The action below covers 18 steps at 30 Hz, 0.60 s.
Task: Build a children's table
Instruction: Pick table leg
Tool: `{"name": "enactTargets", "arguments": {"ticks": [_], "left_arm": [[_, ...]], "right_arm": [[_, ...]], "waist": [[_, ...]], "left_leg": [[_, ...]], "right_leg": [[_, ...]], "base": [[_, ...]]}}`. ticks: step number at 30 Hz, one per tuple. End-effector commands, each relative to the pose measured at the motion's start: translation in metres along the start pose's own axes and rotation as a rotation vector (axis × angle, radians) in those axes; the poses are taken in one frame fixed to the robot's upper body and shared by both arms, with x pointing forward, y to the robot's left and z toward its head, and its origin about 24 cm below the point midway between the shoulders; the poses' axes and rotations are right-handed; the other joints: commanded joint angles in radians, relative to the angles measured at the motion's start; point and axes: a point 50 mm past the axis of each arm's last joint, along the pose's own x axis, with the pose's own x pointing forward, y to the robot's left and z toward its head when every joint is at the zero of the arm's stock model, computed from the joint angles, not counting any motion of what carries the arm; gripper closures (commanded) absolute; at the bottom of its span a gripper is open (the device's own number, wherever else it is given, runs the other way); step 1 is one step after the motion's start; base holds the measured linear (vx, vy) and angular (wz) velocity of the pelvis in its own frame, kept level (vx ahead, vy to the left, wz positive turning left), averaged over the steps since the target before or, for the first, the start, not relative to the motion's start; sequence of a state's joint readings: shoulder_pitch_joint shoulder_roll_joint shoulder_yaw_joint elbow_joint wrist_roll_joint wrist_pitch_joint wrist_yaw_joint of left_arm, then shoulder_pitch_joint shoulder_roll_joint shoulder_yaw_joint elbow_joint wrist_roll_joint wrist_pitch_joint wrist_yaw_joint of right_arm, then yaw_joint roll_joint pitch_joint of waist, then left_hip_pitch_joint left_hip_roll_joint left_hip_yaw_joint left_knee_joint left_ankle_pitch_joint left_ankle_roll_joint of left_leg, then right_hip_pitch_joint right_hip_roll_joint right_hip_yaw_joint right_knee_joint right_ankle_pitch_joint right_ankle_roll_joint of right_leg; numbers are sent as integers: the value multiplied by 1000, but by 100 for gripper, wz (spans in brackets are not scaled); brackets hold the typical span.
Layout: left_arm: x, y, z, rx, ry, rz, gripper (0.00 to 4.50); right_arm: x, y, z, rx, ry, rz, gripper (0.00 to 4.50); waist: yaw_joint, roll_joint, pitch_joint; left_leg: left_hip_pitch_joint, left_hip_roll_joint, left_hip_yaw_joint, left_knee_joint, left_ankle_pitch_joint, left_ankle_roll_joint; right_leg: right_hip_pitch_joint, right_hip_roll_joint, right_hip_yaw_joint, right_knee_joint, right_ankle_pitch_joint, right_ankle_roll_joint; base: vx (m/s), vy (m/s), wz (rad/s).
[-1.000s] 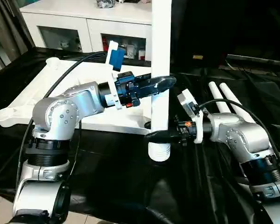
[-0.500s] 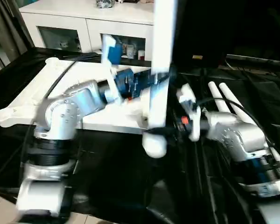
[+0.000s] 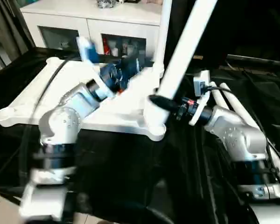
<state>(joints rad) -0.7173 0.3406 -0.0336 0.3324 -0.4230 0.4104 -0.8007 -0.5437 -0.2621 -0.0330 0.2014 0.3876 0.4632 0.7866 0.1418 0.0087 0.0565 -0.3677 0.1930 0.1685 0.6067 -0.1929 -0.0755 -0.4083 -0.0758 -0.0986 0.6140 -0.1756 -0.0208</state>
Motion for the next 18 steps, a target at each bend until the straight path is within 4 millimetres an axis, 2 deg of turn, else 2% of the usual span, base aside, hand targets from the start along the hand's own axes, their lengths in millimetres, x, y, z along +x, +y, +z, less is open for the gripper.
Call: {"name": "enactTargets", "arguments": {"ticks": [1,2,4,5,7,8,9,11,13,14,15,18], "left_arm": [[1,7,-15,205,204,13,131],[-4,11,-25,261,303,-15,124],[-9,13,-34,290,390,-73,111],[-12,14,-38,294,431,-117,97],[-15,15,-44,326,483,-161,86],[-19,18,-51,363,548,-193,82],[-22,20,-57,380,594,-233,82],[-23,22,-61,379,618,-243,82],[-22,25,-66,389,636,-241,82],[-20,27,-68,408,648,-225,82],[-18,31,-73,443,675,-185,83],[-15,35,-77,474,695,-125,83]], "right_arm": [[-5,-9,-2,-71,36,-107,261],[-8,-12,-5,-80,45,-141,261],[-11,-14,-6,-91,41,-169,261],[-13,-15,-7,-88,41,-185,261],[-15,-15,-8,-87,41,-199,261],[-18,-14,-9,-88,41,-206,261],[-19,-14,-9,-91,42,-212,261],[-21,-14,-10,-93,44,-218,261],[-22,-14,-11,-94,47,-223,261],[-23,-14,-11,-97,48,-228,261],[-24,-14,-11,-99,49,-234,261],[-25,-15,-12,-101,49,-244,261]], "waist": [[0,8,-82],[-7,5,-83],[-6,10,-83],[-7,10,-85],[-8,22,-85],[-9,20,-83],[-9,22,-82],[-9,18,-82],[-9,25,-83],[-10,22,-85],[-10,29,-82],[-7,21,-85]], "left_leg": [[12,29,-15,-69,-55,0],[10,28,-12,-69,-63,-11],[10,27,-11,-69,-70,-15],[12,29,-9,-69,-76,-21],[12,31,-11,-68,-85,-19],[11,29,-10,-68,-96,-14],[13,29,-9,-68,-107,-12],[11,30,-10,-70,-119,-13],[12,29,-10,-68,-132,-17],[12,31,-12,-69,-136,-19],[12,27,-10,-67,-143,-15],[11,30,-13,-67,-139,-15]], "right_leg": [[59,-65,55,-69,-180,-74],[64,-65,57,-61,-162,-80],[63,-69,59,-63,-158,-93],[64,-70,59,-57,-130,-118],[64,-72,58,-56,-108,-151],[65,-70,58,-60,-105,-159],[64,-70,59,-62,-109,-163],[68,-73,59,-63,-118,-164],[68,-74,58,-64,-129,-169],[70,-75,58,-61,-123,-174],[67,-70,57,-67,-136,-168],[74,-75,57,-65,-137,-162]], "base": [[0,0,0],[0,0,0],[0,0,0],[0,0,0],[0,0,0],[0,0,0],[0,0,0],[0,0,0],[0,0,0],[0,0,0],[0,0,0],[0,0,0]]}}
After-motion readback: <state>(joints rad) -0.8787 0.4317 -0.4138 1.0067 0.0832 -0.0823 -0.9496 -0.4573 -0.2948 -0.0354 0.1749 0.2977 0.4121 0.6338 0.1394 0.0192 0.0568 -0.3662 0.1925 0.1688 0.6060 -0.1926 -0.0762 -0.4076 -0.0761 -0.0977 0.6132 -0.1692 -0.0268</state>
